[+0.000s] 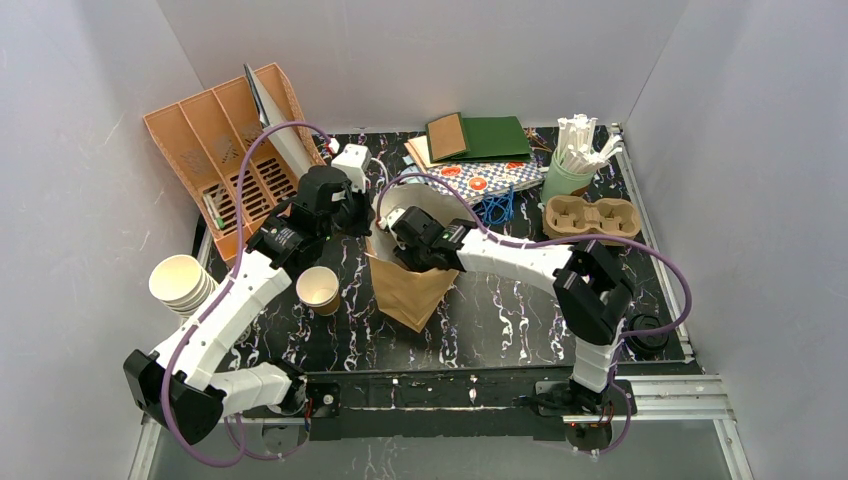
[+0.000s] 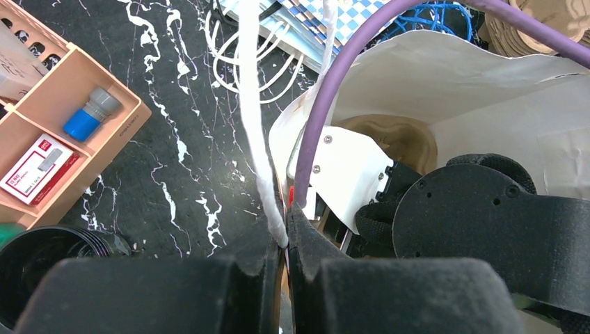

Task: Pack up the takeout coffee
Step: Place the cup tray in the takeout bag.

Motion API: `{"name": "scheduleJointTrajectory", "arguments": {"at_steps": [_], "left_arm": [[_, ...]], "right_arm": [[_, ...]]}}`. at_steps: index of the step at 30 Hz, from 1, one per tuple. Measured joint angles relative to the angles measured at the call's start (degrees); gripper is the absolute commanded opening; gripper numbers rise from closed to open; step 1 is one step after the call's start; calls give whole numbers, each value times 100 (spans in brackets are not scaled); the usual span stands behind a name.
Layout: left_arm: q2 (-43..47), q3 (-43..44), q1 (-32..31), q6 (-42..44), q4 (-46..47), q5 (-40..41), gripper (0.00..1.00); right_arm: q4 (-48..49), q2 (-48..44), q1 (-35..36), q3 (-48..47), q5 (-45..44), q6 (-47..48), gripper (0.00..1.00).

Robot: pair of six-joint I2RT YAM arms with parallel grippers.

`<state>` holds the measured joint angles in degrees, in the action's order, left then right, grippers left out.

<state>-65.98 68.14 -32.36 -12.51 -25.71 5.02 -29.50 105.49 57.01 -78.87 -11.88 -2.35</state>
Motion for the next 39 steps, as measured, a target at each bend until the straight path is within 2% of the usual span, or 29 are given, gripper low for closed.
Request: {"name": "scheduleJointTrajectory", "arguments": {"at_steps": [15, 29, 37, 38, 39], "left_arm": [[2, -7, 0, 35, 2, 48, 0], [61, -9, 107, 87, 46, -48, 0], [136, -114, 114, 103, 90, -74, 0], [144, -127, 114, 103, 101, -76, 5], [162, -151, 114, 103, 129, -79, 18]], "right_arm": [[57, 72, 37, 26, -33, -26, 37], [-1556, 538, 50, -1226, 404, -227, 39], [-2059, 643, 50, -1502, 715, -332, 41], [-2065, 640, 50, -1502, 713, -345, 41], [-2063, 640, 52, -1502, 706, -352, 41]]}}
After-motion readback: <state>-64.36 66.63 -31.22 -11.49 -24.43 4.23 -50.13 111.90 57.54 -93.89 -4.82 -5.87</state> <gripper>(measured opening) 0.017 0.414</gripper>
